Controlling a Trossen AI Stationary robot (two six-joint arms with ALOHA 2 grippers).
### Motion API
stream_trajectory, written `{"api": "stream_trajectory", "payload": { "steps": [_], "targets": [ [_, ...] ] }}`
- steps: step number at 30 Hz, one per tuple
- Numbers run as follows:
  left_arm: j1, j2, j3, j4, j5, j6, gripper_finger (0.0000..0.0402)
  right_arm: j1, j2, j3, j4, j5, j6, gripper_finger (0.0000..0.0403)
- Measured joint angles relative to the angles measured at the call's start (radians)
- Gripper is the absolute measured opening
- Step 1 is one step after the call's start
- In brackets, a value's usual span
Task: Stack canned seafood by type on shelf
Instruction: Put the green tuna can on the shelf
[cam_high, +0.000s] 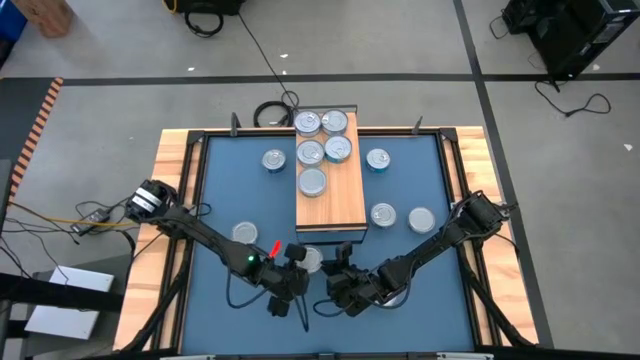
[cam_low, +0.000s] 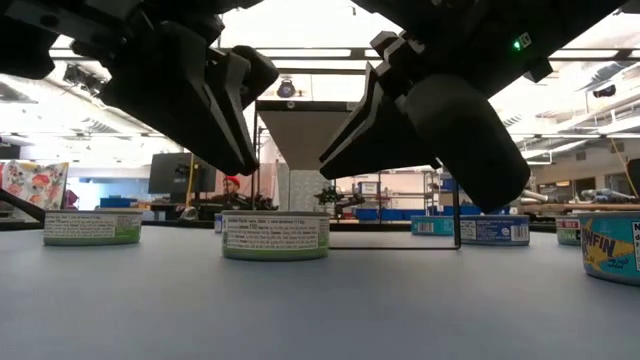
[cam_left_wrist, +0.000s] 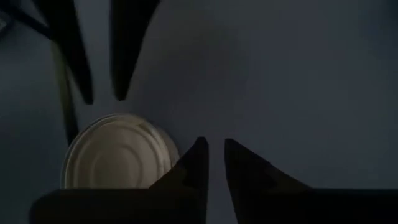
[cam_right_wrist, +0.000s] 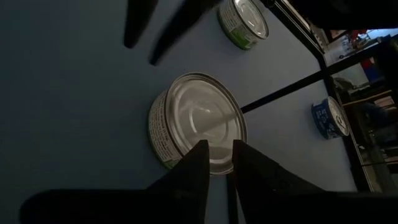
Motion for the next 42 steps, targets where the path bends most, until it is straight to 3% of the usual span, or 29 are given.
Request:
{"api": "stream_trajectory", "payload": {
  "steps": [12,18,25,33,42],
  "targets": [
    [0.02,-0.001,0.0,0.007,0.08,0.055,0.0004,0.0,0.0,0.0,-0.001,-0.001,0.001,0.0081],
    [0.025,-0.002,-0.053,0.149,0.136,0.077,0.0002,0.0,0.0,0.0,-0.001,-0.001,0.001,0.0079],
    [0.029,-0.039,-0.148,0.278,0.144,0.069,0.0001,0.0,0.0,0.0,-0.004,-0.006,0.001,0.0078],
    [0.05,-0.167,-0.24,0.297,0.117,0.063,0.0004,0.0,0.0,0.0,-0.006,-0.01,0.019,0.0079],
    [0.047,-0.135,-0.257,0.284,0.089,0.187,0.0046,-0.002,0.0,0.0,-0.006,-0.054,0.024,0.008]
  ]
}}
